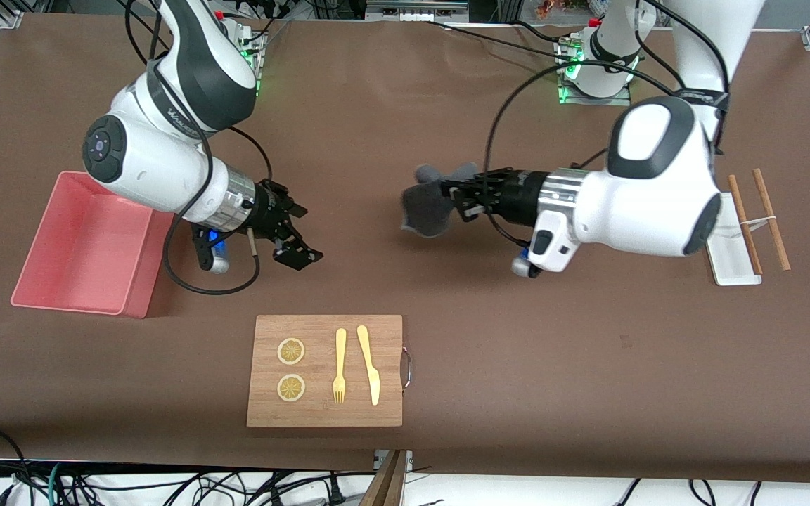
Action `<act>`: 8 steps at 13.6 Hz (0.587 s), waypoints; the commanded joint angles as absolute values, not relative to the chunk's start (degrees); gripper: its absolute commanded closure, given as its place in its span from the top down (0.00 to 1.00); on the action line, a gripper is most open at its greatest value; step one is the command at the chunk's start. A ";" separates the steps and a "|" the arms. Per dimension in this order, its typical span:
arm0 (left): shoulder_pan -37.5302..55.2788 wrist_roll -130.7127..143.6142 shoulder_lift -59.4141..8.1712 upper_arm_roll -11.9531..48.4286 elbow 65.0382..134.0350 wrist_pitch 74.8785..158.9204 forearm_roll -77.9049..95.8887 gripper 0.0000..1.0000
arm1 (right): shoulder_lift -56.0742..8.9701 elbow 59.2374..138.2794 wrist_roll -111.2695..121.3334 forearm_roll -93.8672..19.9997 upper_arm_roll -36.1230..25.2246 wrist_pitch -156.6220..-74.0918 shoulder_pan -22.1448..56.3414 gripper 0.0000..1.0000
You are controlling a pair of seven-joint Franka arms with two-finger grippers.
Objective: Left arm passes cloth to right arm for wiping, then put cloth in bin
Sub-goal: 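Carry the cloth with the left gripper while the right gripper approaches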
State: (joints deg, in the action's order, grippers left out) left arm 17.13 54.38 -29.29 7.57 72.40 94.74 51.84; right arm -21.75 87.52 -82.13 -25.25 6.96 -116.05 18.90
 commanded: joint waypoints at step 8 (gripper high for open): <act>26.80 68.11 -30.41 6.77 69.79 109.95 52.65 0.00 | -24.78 87.10 -90.62 -27.07 6.77 -117.69 25.83 1.00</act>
State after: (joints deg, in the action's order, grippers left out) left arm 26.26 65.93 -29.34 7.58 71.90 109.38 51.85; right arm -24.09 87.54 -89.85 -26.13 7.03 -118.08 24.70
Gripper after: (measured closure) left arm 0.982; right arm 0.000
